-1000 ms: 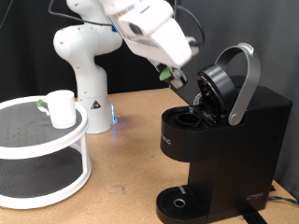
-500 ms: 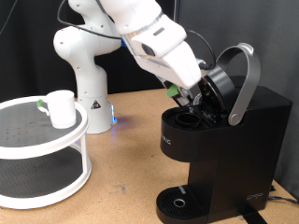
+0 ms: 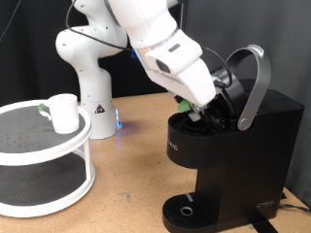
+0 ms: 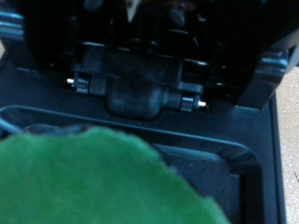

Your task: Make a cup of coffee with the keurig machine

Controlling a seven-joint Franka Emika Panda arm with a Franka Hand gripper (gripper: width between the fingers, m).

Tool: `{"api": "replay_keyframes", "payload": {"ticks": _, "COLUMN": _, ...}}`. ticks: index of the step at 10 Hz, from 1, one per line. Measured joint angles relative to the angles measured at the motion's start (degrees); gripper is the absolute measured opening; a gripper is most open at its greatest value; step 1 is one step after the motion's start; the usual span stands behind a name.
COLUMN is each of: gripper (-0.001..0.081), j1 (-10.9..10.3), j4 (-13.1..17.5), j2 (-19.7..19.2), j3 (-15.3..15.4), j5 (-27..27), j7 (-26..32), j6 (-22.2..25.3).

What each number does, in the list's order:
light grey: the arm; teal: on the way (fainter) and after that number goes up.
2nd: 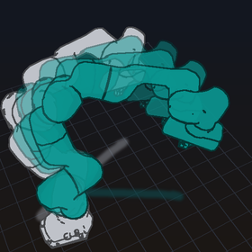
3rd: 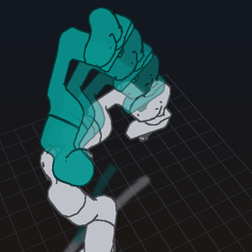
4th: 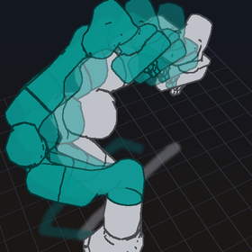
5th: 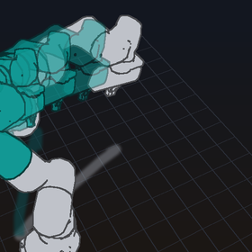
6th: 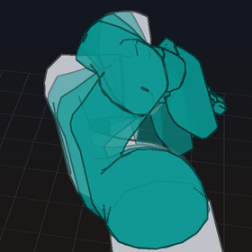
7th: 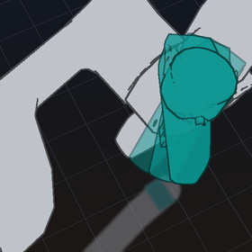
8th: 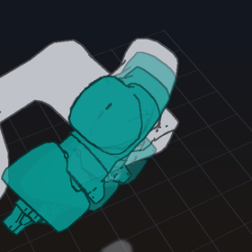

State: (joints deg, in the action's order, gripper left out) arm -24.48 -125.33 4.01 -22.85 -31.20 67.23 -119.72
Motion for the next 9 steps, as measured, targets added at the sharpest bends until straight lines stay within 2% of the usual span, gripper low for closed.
{"api": "replay_keyframes", "payload": {"ticks": 9, "gripper": 0.0468, "j1": 0.0, "j4": 0.1, "j2": -3.0, "j3": 1.5, "j5": 1.8, "j7": -0.4, "j6": 0.1}}
